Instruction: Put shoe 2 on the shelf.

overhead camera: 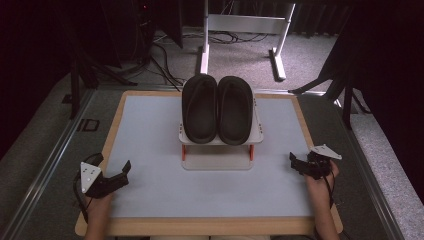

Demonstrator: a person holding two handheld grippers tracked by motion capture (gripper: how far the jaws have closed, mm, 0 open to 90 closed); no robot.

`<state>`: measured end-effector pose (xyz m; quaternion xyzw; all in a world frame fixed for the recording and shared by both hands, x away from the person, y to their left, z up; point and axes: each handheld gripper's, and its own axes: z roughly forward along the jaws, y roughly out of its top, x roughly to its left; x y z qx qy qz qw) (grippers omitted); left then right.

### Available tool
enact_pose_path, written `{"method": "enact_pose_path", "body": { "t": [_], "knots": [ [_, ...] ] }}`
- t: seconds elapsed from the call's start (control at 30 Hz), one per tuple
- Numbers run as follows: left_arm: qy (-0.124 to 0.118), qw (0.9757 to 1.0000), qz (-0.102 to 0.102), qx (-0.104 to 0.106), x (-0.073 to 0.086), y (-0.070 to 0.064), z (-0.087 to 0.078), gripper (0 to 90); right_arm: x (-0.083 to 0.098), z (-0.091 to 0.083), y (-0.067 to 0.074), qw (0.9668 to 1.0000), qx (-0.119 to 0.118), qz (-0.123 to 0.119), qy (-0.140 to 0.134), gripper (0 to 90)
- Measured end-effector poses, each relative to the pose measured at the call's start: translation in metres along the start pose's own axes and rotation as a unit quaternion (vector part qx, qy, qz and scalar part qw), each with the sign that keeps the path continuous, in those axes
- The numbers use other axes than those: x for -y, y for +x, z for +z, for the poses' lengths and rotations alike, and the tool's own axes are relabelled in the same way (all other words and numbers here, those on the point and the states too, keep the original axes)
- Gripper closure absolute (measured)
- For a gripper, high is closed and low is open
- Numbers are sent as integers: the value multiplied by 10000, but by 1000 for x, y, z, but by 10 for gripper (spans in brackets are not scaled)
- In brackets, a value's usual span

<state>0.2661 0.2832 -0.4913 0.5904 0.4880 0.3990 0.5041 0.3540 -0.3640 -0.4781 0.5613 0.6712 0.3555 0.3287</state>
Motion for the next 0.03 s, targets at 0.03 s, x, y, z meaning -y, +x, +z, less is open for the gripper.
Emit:
{"method": "enact_pose_path", "body": {
  "t": [0.03],
  "knots": [
    [4, 10000, 8, -3, 0, 0, 0, 16, 0, 0, -1, 10000, -9, 38, -22, 138]
  ]
}}
